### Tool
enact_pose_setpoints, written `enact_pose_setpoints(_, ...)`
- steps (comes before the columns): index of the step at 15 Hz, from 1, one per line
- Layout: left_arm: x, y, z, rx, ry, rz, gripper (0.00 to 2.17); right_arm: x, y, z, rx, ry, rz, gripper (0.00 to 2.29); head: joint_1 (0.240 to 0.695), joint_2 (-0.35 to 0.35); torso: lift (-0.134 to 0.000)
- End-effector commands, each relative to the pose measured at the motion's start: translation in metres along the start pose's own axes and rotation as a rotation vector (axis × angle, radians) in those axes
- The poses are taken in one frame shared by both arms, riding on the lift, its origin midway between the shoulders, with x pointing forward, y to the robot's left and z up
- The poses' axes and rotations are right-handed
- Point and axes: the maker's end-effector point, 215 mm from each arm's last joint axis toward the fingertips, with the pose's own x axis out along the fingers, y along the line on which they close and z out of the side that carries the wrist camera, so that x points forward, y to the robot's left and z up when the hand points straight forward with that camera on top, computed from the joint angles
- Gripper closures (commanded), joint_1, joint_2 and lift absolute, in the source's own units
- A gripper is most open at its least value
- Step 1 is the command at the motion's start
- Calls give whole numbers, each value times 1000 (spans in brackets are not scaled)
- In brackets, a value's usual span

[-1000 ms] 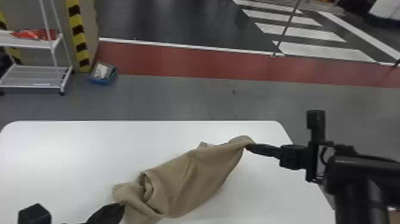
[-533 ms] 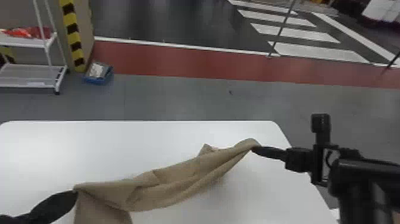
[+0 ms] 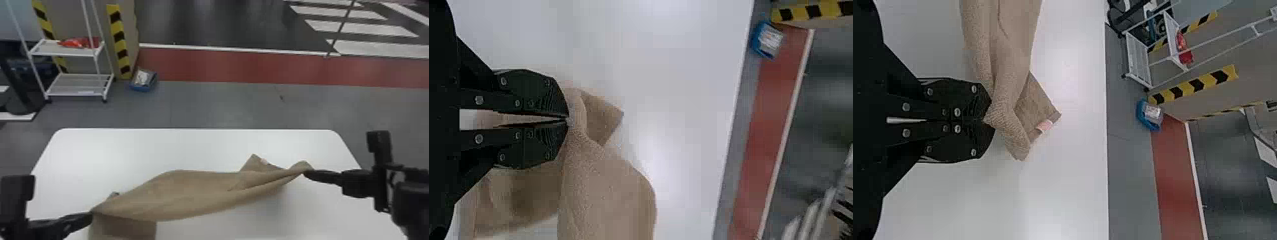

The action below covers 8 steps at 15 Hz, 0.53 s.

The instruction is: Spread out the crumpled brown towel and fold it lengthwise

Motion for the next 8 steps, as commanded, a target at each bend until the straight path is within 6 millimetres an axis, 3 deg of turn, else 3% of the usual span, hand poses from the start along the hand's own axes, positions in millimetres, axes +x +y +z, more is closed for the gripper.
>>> enact_pose_setpoints(1, 19, -8, -21, 54, 88, 49, -2, 6, 7, -2, 0, 6, 11, 1798, 695, -88, 0)
enact_pose_setpoints(4, -3, -16, -28, 79, 65, 55, 22, 7, 10, 1, -6, 5, 15, 1798, 695, -81, 0)
enact_pose_setpoints(6, -26, -45, -32, 85, 14, -13, 22, 11, 10, 4, -7, 3, 9, 1798, 695, -84, 0)
enact_pose_setpoints(8, -30, -80, -46, 110, -2, -91, 73, 15, 12, 10, 7, -11, 4, 1798, 695, -101, 0)
